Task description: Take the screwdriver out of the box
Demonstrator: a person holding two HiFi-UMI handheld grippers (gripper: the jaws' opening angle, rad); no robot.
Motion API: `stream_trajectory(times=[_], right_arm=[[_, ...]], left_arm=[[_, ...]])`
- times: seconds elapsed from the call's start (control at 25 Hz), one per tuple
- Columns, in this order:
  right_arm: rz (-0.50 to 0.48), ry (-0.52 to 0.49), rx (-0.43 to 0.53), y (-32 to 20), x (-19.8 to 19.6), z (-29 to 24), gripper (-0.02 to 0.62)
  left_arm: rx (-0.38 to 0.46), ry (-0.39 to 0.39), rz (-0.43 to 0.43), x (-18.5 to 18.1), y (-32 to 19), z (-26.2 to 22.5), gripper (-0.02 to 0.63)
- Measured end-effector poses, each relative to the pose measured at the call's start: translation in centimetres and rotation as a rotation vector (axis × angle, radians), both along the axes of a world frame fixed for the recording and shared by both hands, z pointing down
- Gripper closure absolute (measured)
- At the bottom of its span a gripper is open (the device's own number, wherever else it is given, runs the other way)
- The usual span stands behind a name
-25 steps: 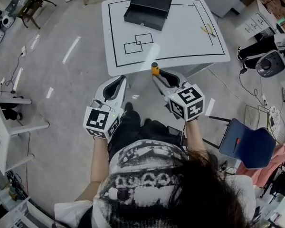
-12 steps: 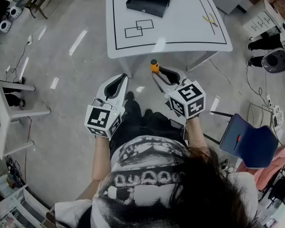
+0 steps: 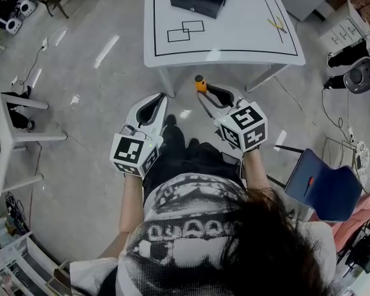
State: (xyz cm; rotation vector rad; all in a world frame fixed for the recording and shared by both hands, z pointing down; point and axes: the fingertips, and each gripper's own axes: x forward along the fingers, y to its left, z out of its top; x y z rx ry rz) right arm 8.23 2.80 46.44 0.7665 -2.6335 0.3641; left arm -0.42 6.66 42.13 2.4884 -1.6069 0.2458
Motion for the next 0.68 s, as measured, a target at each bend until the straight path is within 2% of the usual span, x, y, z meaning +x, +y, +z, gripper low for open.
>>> stream_trajectory(times=[0.68], right_arm=[[-0.013, 0.021, 0.025, 2.0, 0.1, 0.2, 0.491]], left_arm=[[0.016, 0.012, -0.009, 0.4, 2.4, 0.0, 0.606]])
